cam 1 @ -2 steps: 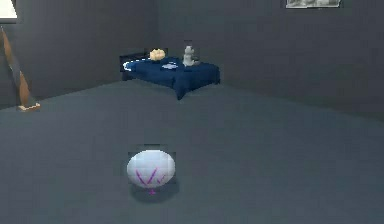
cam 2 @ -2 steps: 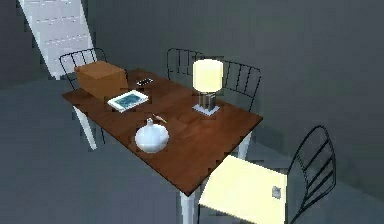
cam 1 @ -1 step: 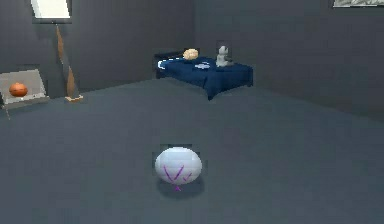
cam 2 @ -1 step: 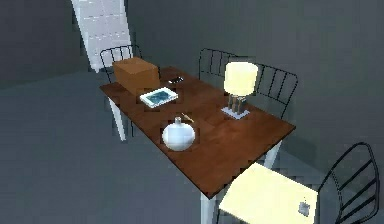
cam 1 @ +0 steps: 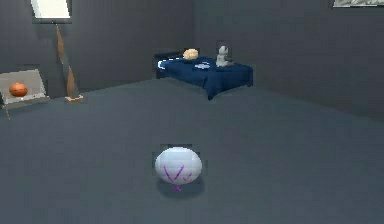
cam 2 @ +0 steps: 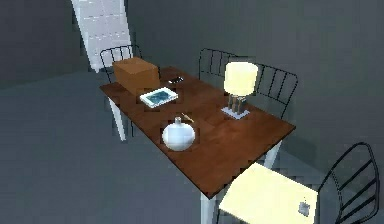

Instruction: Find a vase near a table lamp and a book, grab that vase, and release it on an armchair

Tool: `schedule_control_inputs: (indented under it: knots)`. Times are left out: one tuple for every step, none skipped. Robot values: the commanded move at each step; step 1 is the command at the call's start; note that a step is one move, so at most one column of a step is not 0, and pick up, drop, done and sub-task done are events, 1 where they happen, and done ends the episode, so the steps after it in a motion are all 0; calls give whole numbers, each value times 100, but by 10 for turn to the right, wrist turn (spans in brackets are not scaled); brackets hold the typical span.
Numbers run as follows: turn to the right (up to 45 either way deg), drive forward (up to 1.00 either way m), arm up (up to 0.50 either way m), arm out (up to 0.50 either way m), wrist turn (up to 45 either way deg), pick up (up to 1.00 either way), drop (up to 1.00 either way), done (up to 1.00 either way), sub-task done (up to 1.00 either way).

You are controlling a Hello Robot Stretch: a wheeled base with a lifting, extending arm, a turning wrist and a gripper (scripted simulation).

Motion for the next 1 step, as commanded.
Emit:
schedule_control_inputs:
  knots:
    - [0, 0, 28, 0, 0, 0, 0, 0, 0]
